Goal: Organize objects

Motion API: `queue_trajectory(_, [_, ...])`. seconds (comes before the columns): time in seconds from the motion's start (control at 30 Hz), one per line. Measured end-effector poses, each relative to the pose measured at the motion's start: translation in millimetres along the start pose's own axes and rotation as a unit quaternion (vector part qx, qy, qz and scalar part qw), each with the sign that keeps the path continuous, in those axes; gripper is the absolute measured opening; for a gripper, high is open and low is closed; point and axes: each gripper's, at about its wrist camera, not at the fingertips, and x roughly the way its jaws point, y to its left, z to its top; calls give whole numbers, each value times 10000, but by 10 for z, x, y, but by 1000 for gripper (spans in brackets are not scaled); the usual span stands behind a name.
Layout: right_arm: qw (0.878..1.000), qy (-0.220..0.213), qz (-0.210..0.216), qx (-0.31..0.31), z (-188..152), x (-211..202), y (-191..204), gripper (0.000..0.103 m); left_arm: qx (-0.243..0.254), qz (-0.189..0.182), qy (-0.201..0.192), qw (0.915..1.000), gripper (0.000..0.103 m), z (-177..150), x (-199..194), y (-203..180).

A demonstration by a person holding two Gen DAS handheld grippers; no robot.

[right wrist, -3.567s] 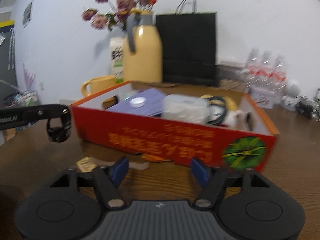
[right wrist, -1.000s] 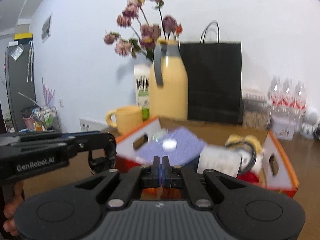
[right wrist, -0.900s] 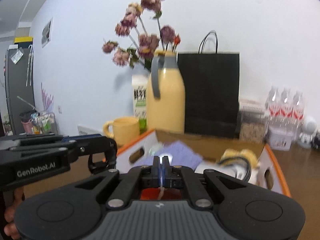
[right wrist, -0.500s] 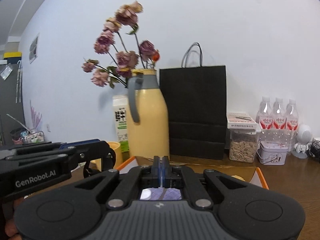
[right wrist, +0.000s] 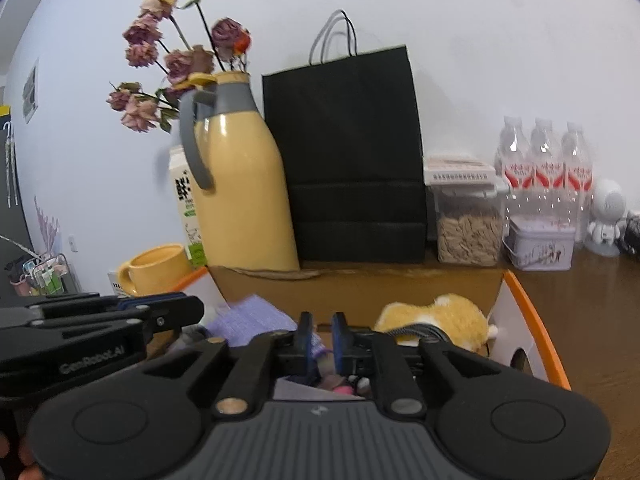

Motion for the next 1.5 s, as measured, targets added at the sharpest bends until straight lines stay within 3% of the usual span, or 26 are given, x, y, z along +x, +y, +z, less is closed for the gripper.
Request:
queue_trajectory(0.03, [10000,34,-23,-9,-20,11,-31,26,23,6,94,10000,12,-27,38,0])
queue_trajectory(0.1, [10000,6,-52,-37,-51,7,-79,45,61,40,219,9997,21,-63,103,-5])
queue_trajectory(0.17, [10000,-54,-54,-53,-59,-2,-127,54,101,64,272,9996,32,-75,133,-17])
queue_trajectory(0.3, [9998,-183,-115,17,-66,-24,-221,59,105,87,-3,9999,40,-66,51,-40])
queue_trajectory(0.33, [9996,-259,-129,48,-55,-41,-240,60,69,87,-120,9999,44,-48,20,-35])
queue_trajectory(0.37, [9992,-354,-149,69,-45,-63,-253,61,34,124,-219,9997,54,-24,-4,-30])
queue_trajectory(0.43, [9983,-536,-189,132,-16,-109,-289,69,3,211,-285,9994,64,8,-3,-22])
queue_trajectory(0.5, [9982,-560,-156,175,30,-113,-328,85,-33,261,-219,9994,64,32,39,-7])
queue_trajectory(0.73, [9992,-333,-120,166,158,-15,-396,86,-112,327,190,9992,65,53,181,21])
queue_trajectory(1.03, [9998,-83,-158,-96,138,99,-335,86,84,530,356,9979,82,25,248,-48])
queue_trajectory(1.33, [9983,-142,-463,-336,162,105,-258,85,234,768,309,9963,67,76,274,-115])
queue_trajectory(1.5, [9969,-342,-597,-386,220,78,-240,85,152,815,156,9964,67,150,267,-101])
